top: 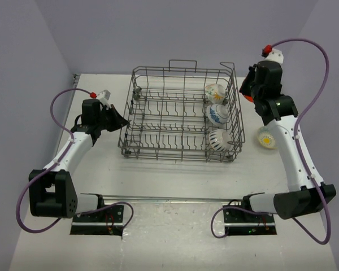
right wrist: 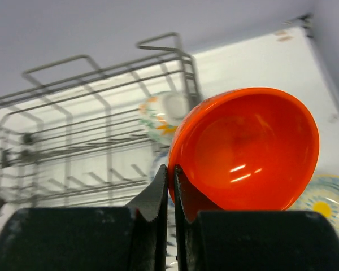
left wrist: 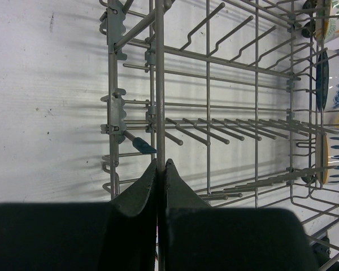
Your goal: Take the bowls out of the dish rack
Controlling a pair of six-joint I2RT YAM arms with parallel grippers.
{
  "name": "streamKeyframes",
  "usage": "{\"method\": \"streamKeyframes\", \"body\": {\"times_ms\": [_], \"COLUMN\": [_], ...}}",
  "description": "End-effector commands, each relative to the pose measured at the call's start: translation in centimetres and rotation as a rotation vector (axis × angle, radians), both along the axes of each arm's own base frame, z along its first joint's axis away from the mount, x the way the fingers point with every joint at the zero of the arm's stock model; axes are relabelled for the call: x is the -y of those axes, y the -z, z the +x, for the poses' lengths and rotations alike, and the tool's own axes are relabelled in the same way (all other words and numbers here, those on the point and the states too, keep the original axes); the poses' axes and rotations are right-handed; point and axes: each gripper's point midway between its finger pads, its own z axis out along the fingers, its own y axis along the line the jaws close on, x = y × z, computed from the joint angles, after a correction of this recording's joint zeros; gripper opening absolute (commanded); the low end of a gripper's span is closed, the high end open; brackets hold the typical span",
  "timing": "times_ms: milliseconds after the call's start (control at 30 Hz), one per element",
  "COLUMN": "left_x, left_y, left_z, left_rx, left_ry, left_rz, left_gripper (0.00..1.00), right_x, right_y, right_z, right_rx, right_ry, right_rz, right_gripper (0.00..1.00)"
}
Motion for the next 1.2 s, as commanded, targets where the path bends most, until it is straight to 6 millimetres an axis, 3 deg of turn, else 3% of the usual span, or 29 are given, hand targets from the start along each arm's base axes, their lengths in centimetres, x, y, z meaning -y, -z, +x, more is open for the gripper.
{"method": "streamKeyframes", "body": {"times_ms": [0,367,467,700,733,1167], "left_x": [-0.1,0.1,0.0,0.2,0.2,0.1], "left_y": [1.2,1.3,1.4,1.5,1.5,1.7], "left_z": [-0.4,-0.4,-0.5,-0.6,-0.6,-0.7], "left_rx": [-0.039,-0.041,-0.045,-0.052,-0.052,-0.057], "left_ry": [0.001,0.009,0.013,0.017,0.018,0.027], "left_rz": [0.022,0.026,0.035,0.033,0.033,0.055], "left_gripper": [0.0,0.0,0.0,0.0,0.0,0.0], "right_x": [6.5,11.3,12.0,12.3,13.4,14.7], "right_y": [2.6,14.3,16.6,19.4,19.6,22.3], "right_z": [-1.3,-3.5,-3.5,-2.8,-2.9,-2.4], "right_rx": [-0.081,-0.386,-0.437,-0.511,-0.516,-0.586], "right_ry": [0.264,0.396,0.405,0.392,0.422,0.436], "right_rz": [-0.164,-0.185,-0.191,-0.203,-0.196,-0.15], "right_gripper": [0.0,0.0,0.0,0.0,0.0,0.0]}}
